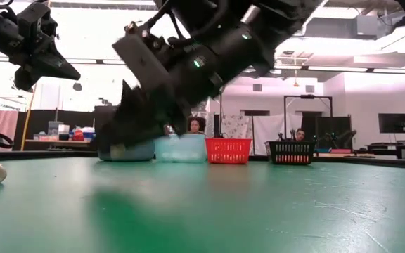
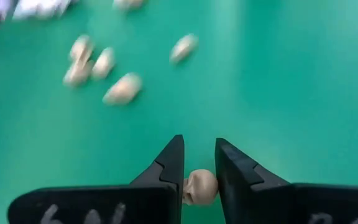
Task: Sort Halloween decoration
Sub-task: Put the white skull toy into the blue bin
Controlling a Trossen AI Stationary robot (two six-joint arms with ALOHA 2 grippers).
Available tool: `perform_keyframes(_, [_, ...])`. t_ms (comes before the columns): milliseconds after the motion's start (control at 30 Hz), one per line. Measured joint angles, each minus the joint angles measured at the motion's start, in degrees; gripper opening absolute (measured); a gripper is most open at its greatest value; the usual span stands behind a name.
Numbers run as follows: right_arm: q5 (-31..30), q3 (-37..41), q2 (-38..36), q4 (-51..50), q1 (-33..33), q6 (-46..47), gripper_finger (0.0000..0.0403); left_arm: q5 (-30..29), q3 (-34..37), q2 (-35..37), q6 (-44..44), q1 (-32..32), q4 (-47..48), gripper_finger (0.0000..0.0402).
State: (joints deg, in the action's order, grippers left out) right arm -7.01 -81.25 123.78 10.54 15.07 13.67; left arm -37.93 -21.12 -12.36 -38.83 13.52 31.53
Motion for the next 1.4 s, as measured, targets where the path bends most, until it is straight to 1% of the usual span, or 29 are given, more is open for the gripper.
perform_keyframes(100, [-0.2, -0.2, -2.5, -0.3, -2.9, 0.0, 0.0078, 0.0, 0.0, 0.0, 0.0, 0.0, -1.3, 0.0000])
perform_keyframes(267, [-0.2, -0.3, -4.2, 1.2, -7.7, -0.6, 0.0078, 0.0, 0.0, 0.0, 0.0, 0.0, -2.0, 0.0000])
perform_keyframes(400, [-0.5, -3.4, -4.3, 1.6, -11.4, -1.0, 0.0075, 0.0, 0.0, 0.0, 0.0, 0.0, -2.8, 0.0000])
perform_keyframes(633, [-0.6, -10.4, -4.3, 2.0, -16.8, -9.5, 0.0070, 0.0, 0.0, 0.0, 0.0, 0.0, -3.0, 0.0000])
perform_keyframes(733, [-0.6, -12.1, -4.4, 2.2, -19.1, -12.7, 0.0070, 0.0, 0.0, 0.0, 0.0, 0.0, -3.0, 0.0000])
perform_keyframes(967, [-0.9, -12.3, -4.3, 6.5, -24.7, -13.7, 0.0070, -0.3, 0.0, 0.0, 0.2, 0.0, -3.0, 0.0000])
perform_keyframes(1033, [-0.9, -12.9, -3.0, 10.1, -26.0, -12.7, 0.0070, -0.4, 0.0, 0.0, 0.5, 0.0, -3.0, 0.0000])
perform_keyframes(1100, [-0.7, -13.9, -1.6, 10.3, -27.2, -11.0, 0.0070, -0.5, 0.0, 0.0, 0.9, 0.0, -3.0, 0.0000])
perform_keyframes(1133, [-0.8, -15.5, 0.2, 11.2, -27.6, -10.9, 0.0070, -0.5, 0.0, 0.0, 1.0, 0.0, -3.0, 0.0000])
perform_keyframes(1233, [-0.7, -18.5, 2.1, 8.9, -28.3, -10.7, 0.0070, -1.4, 0.0, 0.0, 1.1, 0.0, -3.0, 0.0000])
perform_keyframes(1300, [-1.3, -20.9, 4.2, 10.8, -28.4, -10.4, 0.0070, -1.8, 0.0, 0.0, 1.1, 0.0, -3.0, 0.0000])
perform_keyframes(1333, [-1.5, -21.2, 4.4, 9.4, -28.6, -9.6, 0.0070, -2.0, 0.0, 0.0, 1.1, 0.0, -3.0, 0.0000])
perform_keyframes(1400, [-1.1, -22.6, 6.3, 10.1, -29.0, -8.8, 0.0070, -2.0, 0.0, 0.0, 1.1, 0.0, -2.9, 0.0000])
